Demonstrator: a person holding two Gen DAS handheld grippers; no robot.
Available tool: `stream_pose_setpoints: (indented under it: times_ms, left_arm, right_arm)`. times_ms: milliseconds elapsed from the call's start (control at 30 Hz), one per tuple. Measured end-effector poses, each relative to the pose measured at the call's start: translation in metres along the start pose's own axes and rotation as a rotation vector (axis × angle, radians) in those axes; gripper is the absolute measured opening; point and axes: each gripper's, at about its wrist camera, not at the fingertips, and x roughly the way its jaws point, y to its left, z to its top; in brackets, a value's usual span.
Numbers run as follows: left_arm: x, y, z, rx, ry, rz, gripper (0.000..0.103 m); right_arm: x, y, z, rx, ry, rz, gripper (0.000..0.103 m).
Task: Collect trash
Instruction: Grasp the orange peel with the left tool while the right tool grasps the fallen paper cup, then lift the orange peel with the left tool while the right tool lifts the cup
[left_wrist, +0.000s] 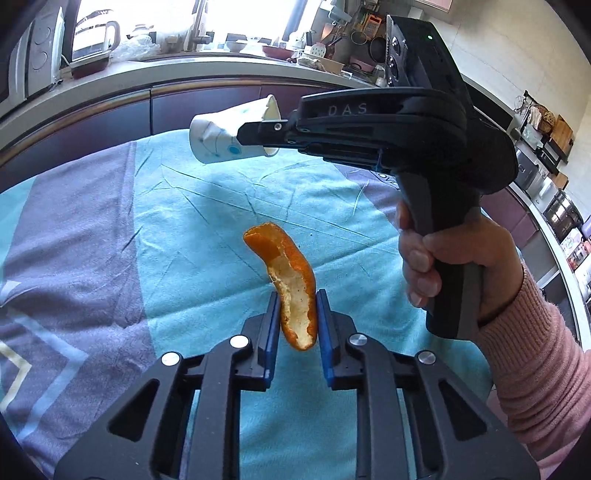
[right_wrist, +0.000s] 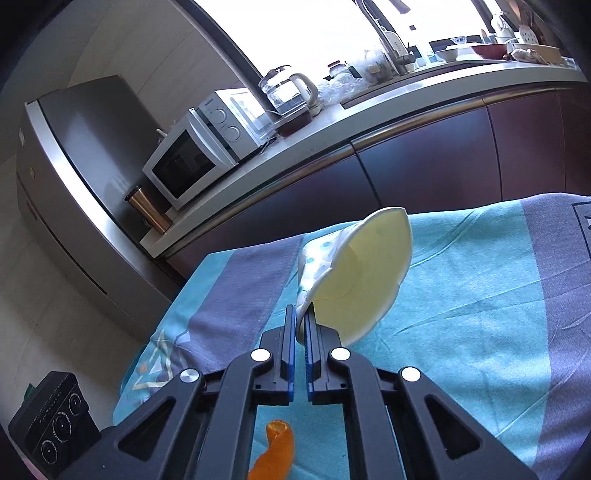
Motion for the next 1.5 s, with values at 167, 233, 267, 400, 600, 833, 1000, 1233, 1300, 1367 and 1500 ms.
stream_pose_setpoints:
  times_ms: [167, 233, 267, 400, 600, 833, 1000, 1233, 1300, 1367, 1500]
  left_arm:
    - [-0.032, 0.009, -0.009, 0.009, -0.041, 0.042, 0.019]
    - [-0.044, 0.014, -0.013, 0.005, -0.057, 0.053, 0.019]
    - [-0.051, 0.015, -0.015, 0.009, -0.068, 0.064, 0.019]
    - [-0.076, 0.024, -0.027, -0.003, -0.095, 0.091, 0.019]
    - [-0.11, 0.045, -0.053, -0.035, -0.113, 0.135, 0.019]
    - [-0.143, 0.067, -0.079, -0.085, -0.138, 0.184, 0.019]
    - [-0.162, 0.081, -0.096, -0.13, -0.152, 0.207, 0.019]
    - [-0.187, 0.095, -0.116, -0.165, -0.174, 0.241, 0.019]
    - [-0.192, 0.098, -0.121, -0.175, -0.179, 0.25, 0.019]
    - [-0.199, 0.102, -0.127, -0.186, -0.185, 0.255, 0.019]
    - [-0.207, 0.109, -0.135, -0.207, -0.191, 0.263, 0.019]
  right_arm:
    - [-0.014, 0.02, -0.012, -0.008, -0.027, 0.063, 0.004]
    - [-0.018, 0.029, -0.017, -0.013, -0.031, 0.089, 0.004]
    - [-0.02, 0.033, -0.02, -0.016, -0.033, 0.101, 0.004]
    - [-0.025, 0.055, -0.032, -0.036, -0.036, 0.144, 0.004]
    - [-0.024, 0.087, -0.053, -0.075, -0.021, 0.183, 0.004]
    - [-0.016, 0.121, -0.078, -0.114, 0.0, 0.214, 0.004]
    - [-0.006, 0.144, -0.095, -0.137, 0.027, 0.234, 0.004]
    - [0.002, 0.166, -0.11, -0.153, 0.05, 0.266, 0.003]
    - [0.005, 0.173, -0.114, -0.156, 0.054, 0.275, 0.003]
    - [0.008, 0.178, -0.117, -0.158, 0.058, 0.281, 0.004]
    - [0.014, 0.185, -0.123, -0.15, 0.072, 0.303, 0.004]
